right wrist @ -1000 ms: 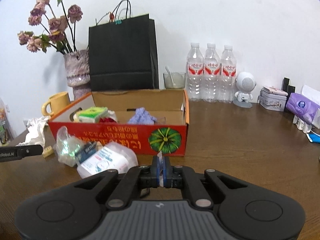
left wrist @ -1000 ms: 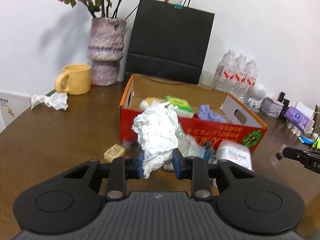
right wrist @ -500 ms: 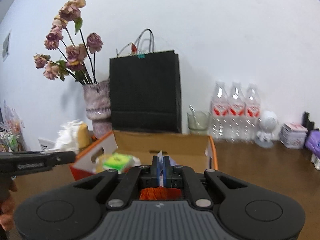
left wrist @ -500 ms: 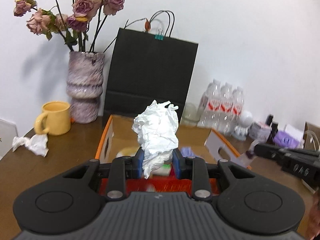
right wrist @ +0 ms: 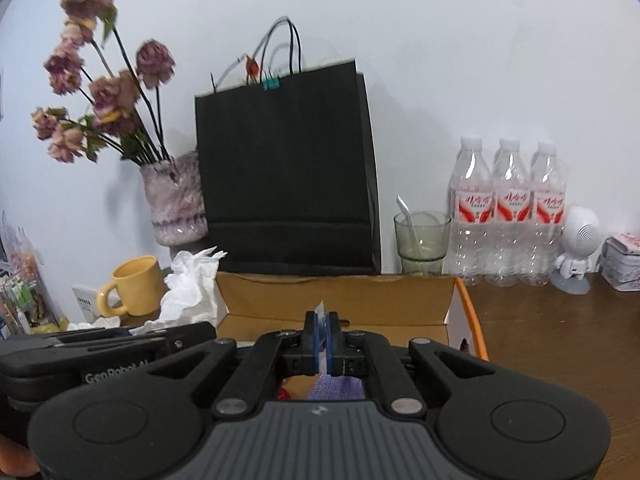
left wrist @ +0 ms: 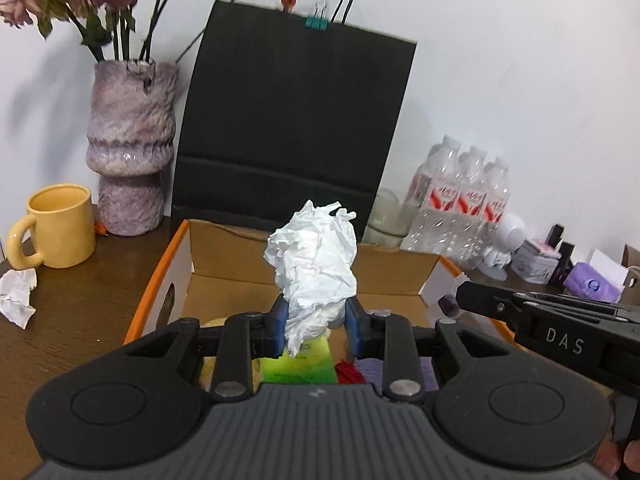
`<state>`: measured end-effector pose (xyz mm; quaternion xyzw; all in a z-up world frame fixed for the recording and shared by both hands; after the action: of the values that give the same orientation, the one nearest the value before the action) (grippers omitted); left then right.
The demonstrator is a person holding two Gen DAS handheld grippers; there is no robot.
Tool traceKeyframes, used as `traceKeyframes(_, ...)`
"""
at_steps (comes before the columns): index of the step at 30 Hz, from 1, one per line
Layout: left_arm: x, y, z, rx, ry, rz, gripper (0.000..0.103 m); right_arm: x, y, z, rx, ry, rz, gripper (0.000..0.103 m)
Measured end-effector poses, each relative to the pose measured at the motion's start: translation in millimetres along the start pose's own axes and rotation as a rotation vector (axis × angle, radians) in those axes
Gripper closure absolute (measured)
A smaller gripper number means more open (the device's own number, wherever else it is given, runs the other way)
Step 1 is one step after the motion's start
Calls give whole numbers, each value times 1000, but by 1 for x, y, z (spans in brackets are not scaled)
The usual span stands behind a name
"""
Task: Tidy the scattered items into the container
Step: 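Drop the tissue wad into the box with the left tool while the right tool drops the packet, then grasp the beige block with the left tool while the right tool grasps the black carabiner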
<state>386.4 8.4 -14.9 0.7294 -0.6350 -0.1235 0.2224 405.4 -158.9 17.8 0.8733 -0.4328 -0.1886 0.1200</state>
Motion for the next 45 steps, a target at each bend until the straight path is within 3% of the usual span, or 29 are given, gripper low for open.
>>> traceKeyframes(9, -2, -15, 6, -34, -18, -18, 72, 11, -18, 9, -50, -18, 12, 101)
traceKeyframes(10, -2, -15, 6, -39, -22, -25, 64, 12, -18, 9, -54, -18, 14, 100)
traceKeyframes(11, -3, -16, 6, -44, -22, -42, 42, 12, -19, 10, -62, -16, 14, 99)
traceKeyframes(12, -4, -17, 6, -48, -21, -63, 27, 12, -20, 10, -69, -15, 17, 97)
traceKeyframes(13, -5, -17, 5, -47, -22, -93, 0, 12, -21, 11, -71, -15, 25, 89)
traceKeyframes(14, -7, -17, 5, -38, -25, -135, 0, 13, -22, 11, -79, -16, 35, 63)
traceKeyframes(15, -9, -16, 3, -26, -28, -178, 0, 14, -22, 11, -87, -16, 63, 52)
traceKeyframes(17, -15, -17, 0, -27, -30, -225, 0, 18, -25, 12, -104, -7, 143, 1)
traceKeyframes(21, -22, -21, 0, -51, 2, -219, 0, 19, -25, 14, -117, -32, 87, 0)
traceKeyframes(45, -18, -14, -2, -38, -20, -218, 0, 16, -24, 12, -118, -8, 91, 0)
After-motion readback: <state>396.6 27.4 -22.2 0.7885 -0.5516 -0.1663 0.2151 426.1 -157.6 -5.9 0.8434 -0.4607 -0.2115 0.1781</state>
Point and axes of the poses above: each gripper's, at about its wrist camera, not at the fingertips, and y roughly against the way its jaws point, x to its right, z to its underside, the point moved 4 cm from there along -y, roughly the way its jaws point, and after that the axes turned 14 degrees about -z, right-handed, at the moved point
